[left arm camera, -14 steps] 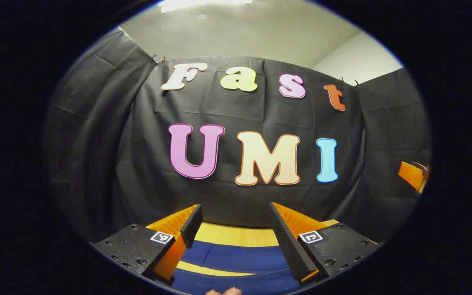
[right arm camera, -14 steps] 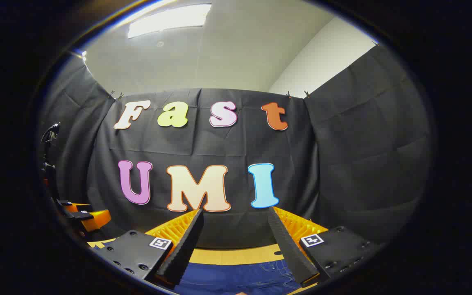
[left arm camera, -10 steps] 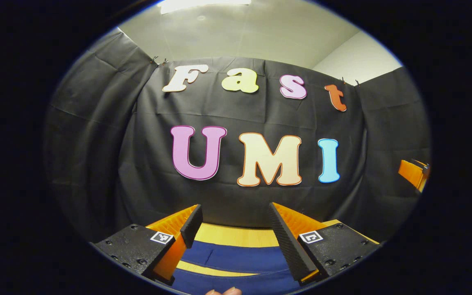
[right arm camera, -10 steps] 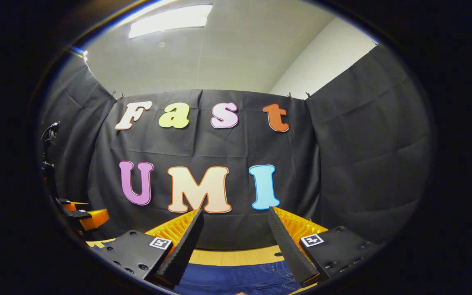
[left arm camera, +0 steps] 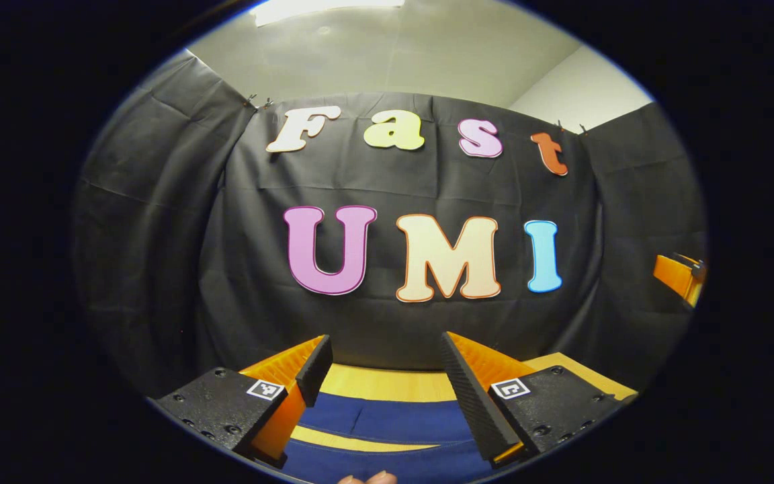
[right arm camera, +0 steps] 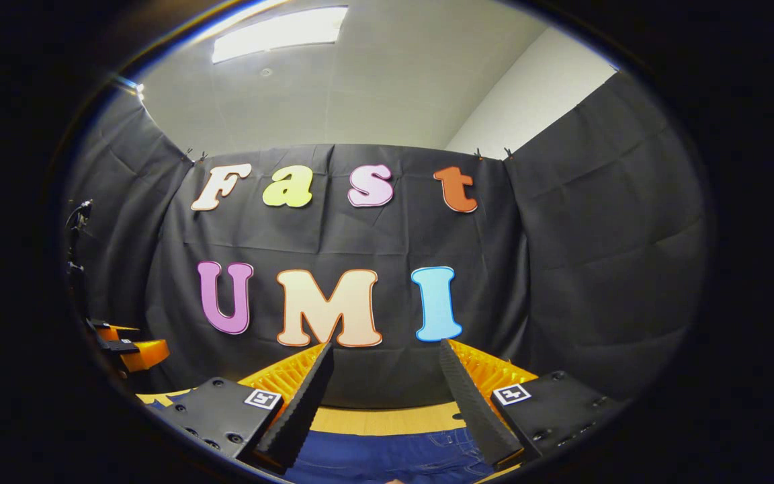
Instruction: Grasp the waist and the cuffs of the jeans and fold them to make the two legs overlap; first hold the waist and fold one-third of the jeans toward the cuffs, then hold the cuffs and fold the remaining one-third in the same direction to finish folding.
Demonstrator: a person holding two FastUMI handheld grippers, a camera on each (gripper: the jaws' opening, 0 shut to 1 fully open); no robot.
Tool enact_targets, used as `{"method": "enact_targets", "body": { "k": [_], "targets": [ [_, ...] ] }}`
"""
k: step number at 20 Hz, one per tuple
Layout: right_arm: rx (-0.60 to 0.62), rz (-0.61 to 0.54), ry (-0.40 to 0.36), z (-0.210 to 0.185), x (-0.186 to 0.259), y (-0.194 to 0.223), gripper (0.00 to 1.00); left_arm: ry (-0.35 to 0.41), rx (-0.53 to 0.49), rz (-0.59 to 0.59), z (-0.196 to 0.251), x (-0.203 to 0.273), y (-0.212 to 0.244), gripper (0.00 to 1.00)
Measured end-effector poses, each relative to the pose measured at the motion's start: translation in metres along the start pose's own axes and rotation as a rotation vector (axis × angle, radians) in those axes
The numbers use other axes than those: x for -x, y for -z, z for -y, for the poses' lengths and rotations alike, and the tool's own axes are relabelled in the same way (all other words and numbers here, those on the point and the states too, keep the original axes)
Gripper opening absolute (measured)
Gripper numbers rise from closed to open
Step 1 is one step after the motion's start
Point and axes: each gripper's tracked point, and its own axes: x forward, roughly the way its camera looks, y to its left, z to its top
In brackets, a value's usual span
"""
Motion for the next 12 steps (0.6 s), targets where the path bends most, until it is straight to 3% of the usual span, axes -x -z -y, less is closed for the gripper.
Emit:
{"method": "enact_targets", "body": {
  "k": [5,9,11,12],
  "targets": [
    [0.025,-0.037,-0.018,-0.008,-0.007,0.022,0.98,-0.070,-0.106,-0.067,-0.061,0.018,0.025,0.96],
    [0.030,-0.075,-0.031,-0.020,-0.008,0.040,0.98,-0.076,-0.289,-0.186,-0.101,0.040,0.068,0.96],
    [0.032,-0.096,-0.037,-0.027,-0.010,0.051,0.98,-0.075,-0.390,-0.264,-0.119,0.053,0.095,0.90],
    [0.032,-0.104,-0.044,-0.032,-0.011,0.055,0.98,-0.069,-0.432,-0.297,-0.126,0.059,0.109,0.96]
  ]
}}
